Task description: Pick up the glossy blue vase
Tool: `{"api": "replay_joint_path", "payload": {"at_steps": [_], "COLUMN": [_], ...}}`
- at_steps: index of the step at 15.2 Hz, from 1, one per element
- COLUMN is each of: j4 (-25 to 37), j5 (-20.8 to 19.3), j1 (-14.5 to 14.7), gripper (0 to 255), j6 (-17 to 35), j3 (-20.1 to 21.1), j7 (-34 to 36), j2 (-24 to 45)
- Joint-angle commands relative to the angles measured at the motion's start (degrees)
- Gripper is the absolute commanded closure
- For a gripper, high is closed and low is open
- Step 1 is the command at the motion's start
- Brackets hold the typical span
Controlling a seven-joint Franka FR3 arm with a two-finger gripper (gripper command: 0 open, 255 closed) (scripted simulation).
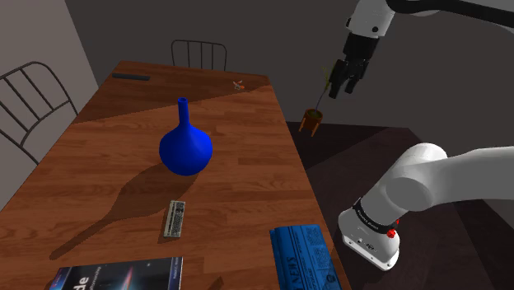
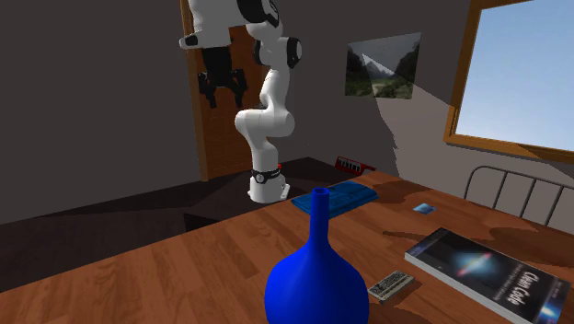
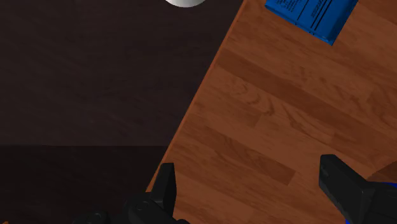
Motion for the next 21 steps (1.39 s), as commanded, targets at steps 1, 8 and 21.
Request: {"api": "replay_joint_path", "payload": {"at_steps": [1,8,21], "j4": [0.0,5.18,23.87], "j5": [0.0,3.84,2.79], "j1": [0.0,2.28,5.23], "gripper": [0,0,0], "j6": [0.0,6.5,13.92], "j3": [0.0,6.73,17.29], "j7": [0.0,7.15,20.95], "j2": [0.0,10.51,34.72]}}
